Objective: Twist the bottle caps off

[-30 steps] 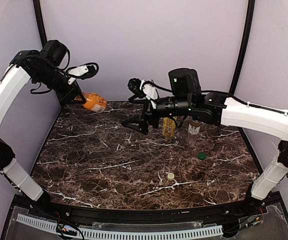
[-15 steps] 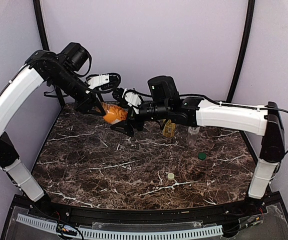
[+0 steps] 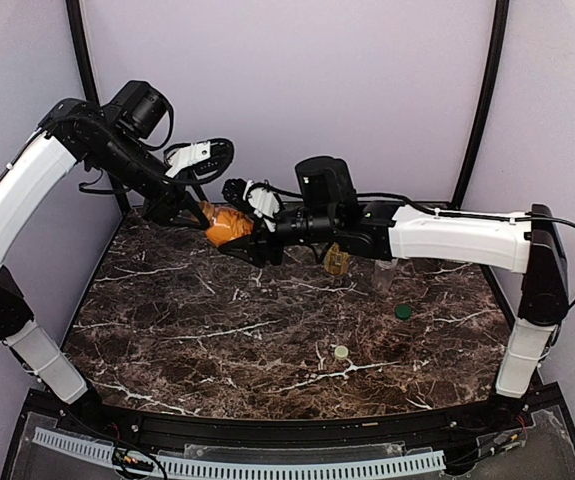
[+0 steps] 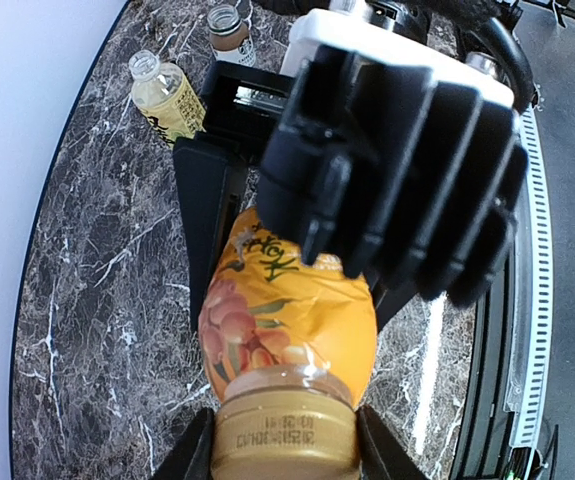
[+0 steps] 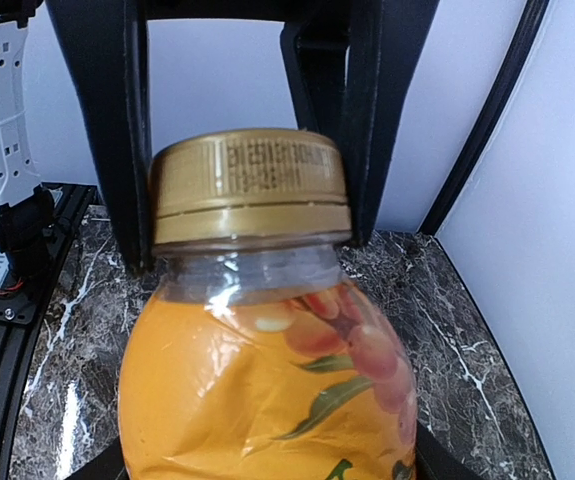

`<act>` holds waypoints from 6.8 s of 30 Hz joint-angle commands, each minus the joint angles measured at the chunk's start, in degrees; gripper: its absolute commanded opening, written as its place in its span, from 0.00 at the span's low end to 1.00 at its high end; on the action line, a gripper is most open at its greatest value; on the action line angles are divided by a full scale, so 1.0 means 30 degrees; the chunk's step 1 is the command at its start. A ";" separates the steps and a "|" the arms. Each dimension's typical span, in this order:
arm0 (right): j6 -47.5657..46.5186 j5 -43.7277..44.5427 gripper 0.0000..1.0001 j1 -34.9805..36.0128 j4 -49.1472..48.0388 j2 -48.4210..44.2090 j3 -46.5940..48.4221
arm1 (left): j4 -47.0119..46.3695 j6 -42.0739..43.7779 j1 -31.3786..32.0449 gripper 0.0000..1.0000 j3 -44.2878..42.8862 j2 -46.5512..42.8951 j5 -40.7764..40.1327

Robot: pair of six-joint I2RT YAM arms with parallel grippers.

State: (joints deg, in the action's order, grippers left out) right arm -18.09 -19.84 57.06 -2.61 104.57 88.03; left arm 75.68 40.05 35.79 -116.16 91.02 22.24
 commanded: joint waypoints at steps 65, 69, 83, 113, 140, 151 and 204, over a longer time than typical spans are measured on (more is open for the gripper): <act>0.9072 -0.4364 0.61 0.0805 -1.1901 -0.1958 -0.2765 | -2.0508 -1.2294 0.0580 0.01 1.0745 -0.7715 0.7247; 0.6455 -0.4847 0.98 0.0706 -0.6956 -0.3269 -0.2519 | -1.9006 -1.0724 0.0579 0.01 1.0769 -0.8010 0.5447; 0.3309 -0.3688 0.93 0.0328 0.2164 -0.2964 0.2136 | -1.6014 -0.7133 0.0723 0.01 1.0546 -0.7960 0.4385; 0.3704 -0.4585 0.29 0.0169 0.2616 -0.1981 0.3325 | -1.7360 -0.7619 0.0902 0.96 1.1530 -0.8722 0.4595; 1.1193 -0.2150 0.18 0.0865 -0.8677 -0.3415 -0.1839 | -2.0797 -0.9843 0.0901 0.79 1.5719 -0.9644 0.4077; 1.0383 -0.1789 0.18 0.0862 -0.7856 -0.3451 -0.1632 | -2.0553 -1.0203 0.0894 0.73 1.5166 -0.9365 0.4531; 1.6721 0.0205 0.30 -0.0093 0.2686 -0.2778 0.1973 | -2.8275 1.2787 0.3884 0.37 2.1116 -1.1066 -1.2331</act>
State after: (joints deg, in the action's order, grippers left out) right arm 31.81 -17.69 57.21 7.27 95.04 92.66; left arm -7.25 77.89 46.70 -53.30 58.81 -14.87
